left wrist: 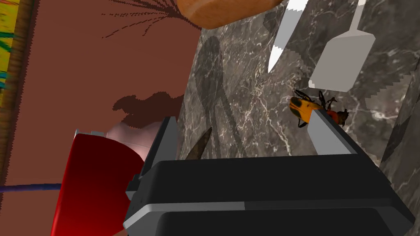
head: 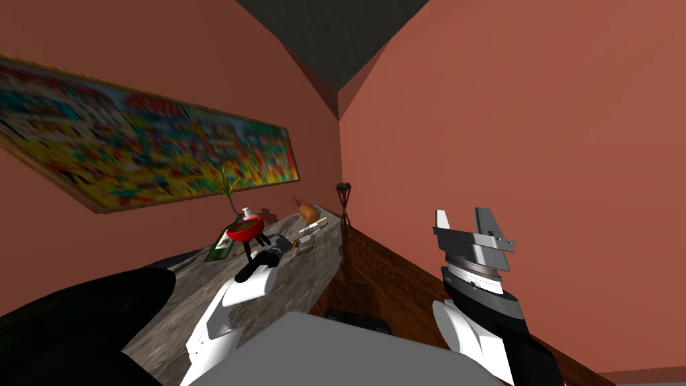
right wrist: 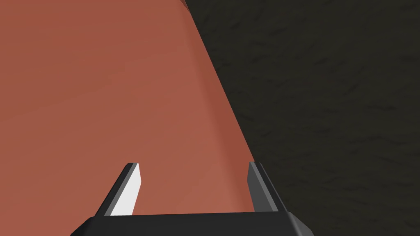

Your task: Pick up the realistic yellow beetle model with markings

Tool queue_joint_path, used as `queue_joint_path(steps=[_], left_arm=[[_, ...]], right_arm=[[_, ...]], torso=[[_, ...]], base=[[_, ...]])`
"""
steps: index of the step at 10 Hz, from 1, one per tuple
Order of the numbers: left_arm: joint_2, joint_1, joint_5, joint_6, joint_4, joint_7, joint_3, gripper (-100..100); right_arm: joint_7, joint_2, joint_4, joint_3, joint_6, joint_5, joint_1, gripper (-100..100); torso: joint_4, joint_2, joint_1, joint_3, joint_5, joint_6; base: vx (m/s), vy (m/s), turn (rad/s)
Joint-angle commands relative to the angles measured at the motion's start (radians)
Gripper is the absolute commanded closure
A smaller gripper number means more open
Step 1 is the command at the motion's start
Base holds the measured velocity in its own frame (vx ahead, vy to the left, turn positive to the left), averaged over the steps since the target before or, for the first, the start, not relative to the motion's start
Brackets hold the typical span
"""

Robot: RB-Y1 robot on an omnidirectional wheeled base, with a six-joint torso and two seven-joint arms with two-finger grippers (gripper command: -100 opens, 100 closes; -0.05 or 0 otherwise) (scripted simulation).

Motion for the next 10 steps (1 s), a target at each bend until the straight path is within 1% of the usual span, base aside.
queue_joint_path(steps=[1,2,3,5,8,9,10], left_arm=[[-0.002,-0.003,0.016,0.047,0.006,0.02,0.032,-100],[-0.006,-0.005,0.026,0.074,0.014,0.035,0.057,-100],[-0.006,-0.005,0.026,0.081,0.014,0.035,0.057,-100],[-0.015,-0.009,0.047,0.143,0.031,0.063,0.106,-100],[-0.036,-0.014,0.074,0.231,0.055,0.101,0.17,-100],[-0.036,-0.014,0.074,0.231,0.055,0.101,0.17,-100],[-0.046,-0.014,0.081,0.256,0.064,0.111,0.187,-100]], right_arm=[[0.0,0.0,0.0,0.0,0.0,0.0,0.0,0],[0.0,0.0,0.0,0.0,0.0,0.0,0.0,0],[0.0,0.0,0.0,0.0,0.0,0.0,0.0,0],[0.0,0.0,0.0,0.0,0.0,0.0,0.0,0],[0.0,0.0,0.0,0.0,0.0,0.0,0.0,0],[0.0,0.0,0.0,0.0,0.0,0.0,0.0,0],[0.0,0.0,0.0,0.0,0.0,0.0,0.0,0]], torso=[[0.0,0.0,0.0,0.0,0.0,0.0],[0.0,0.001,0.0,0.0,0.0,0.0],[0.0,-0.001,-0.001,-0.001,0.0,0.0],[0.0,0.001,0.0,0.0,0.0,0.0],[-0.001,-0.003,-0.001,-0.001,0.0,0.0],[-0.001,-0.003,0.0,-0.002,0.0,0.0],[0.0,-0.001,0.002,-0.001,0.0,0.0]], base=[[0.086,-0.047,0.02],[0.137,-0.069,0.033],[0.106,-0.047,0.026],[0.096,-0.057,0.033],[0.146,-0.063,0.04],[0.098,-0.026,0.013],[0.061,-0.019,0.017]])
